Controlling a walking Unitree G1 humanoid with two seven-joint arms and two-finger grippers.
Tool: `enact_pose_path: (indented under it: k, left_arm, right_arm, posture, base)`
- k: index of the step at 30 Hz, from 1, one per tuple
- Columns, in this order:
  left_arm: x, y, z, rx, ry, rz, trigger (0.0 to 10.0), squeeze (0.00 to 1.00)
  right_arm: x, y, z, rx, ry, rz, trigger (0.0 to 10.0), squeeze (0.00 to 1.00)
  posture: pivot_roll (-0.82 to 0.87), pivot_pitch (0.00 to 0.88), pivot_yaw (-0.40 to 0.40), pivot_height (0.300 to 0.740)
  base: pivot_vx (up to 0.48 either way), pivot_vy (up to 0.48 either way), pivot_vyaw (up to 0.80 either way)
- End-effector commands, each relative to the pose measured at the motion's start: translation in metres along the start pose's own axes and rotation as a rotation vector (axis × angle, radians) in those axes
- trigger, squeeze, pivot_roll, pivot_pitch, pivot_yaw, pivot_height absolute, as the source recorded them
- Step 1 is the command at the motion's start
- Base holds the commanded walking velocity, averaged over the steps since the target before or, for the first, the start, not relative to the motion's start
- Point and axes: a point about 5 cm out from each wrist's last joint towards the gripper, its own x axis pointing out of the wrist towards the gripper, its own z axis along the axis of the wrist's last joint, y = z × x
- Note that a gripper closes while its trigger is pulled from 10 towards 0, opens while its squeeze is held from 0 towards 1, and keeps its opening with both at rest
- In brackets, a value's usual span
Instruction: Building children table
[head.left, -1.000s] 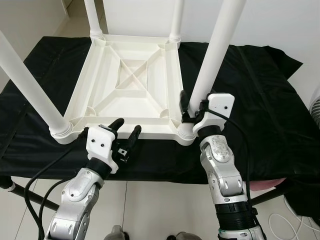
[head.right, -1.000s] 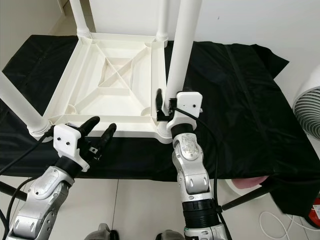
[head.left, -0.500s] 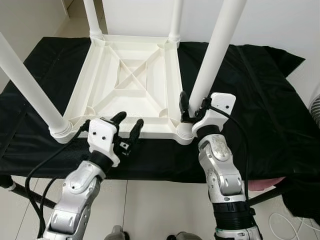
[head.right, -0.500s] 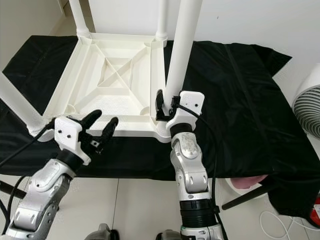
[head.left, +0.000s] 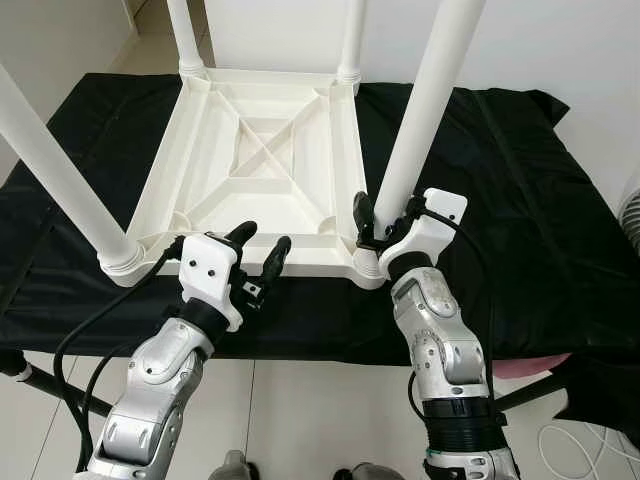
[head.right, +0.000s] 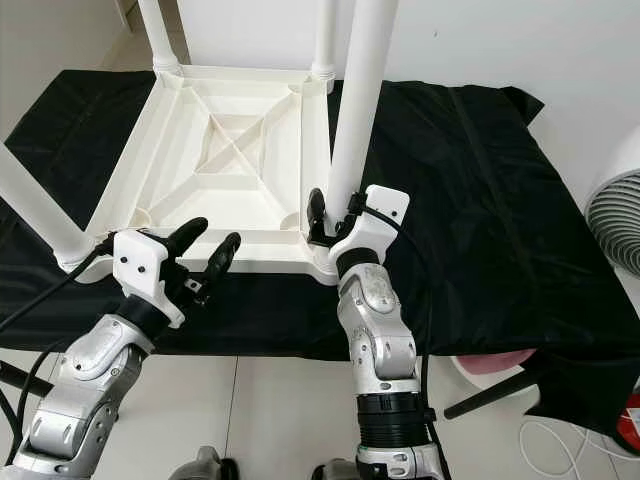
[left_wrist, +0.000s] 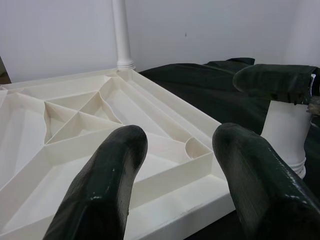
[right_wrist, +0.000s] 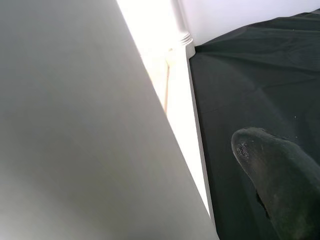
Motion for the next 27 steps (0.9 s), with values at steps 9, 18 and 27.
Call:
enact_pose_path:
  k: [9,18,27]
  left_arm:
    - [0.001,-0.002,0.000,-0.005,0.007,-0.039,10.0,0.00]
    - [0.002,-0.004,0.000,-0.018,0.002,-0.032,10.0,0.00]
    - [0.002,-0.003,0.000,-0.028,-0.004,-0.023,10.0,0.00]
  right_arm:
    - [-0.003,0.012,0.008,-0.171,-0.061,0.066,10.0,0.00]
    - [-0.008,0.017,0.010,-0.258,-0.095,0.128,0.0,0.00]
    - [-0.009,0.014,0.012,-0.329,-0.107,0.110,10.0,0.00]
  posture:
    - [-0.01,0.114,-0.003,0.740]
    - [-0.01,0.107,-0.011,0.740]
    - [-0.02,0.097,-0.018,0.740]
  base:
    - [0.000,0.000,0.00]
    - [0.000,0.000,0.00]
    - [0.000,0.000,0.00]
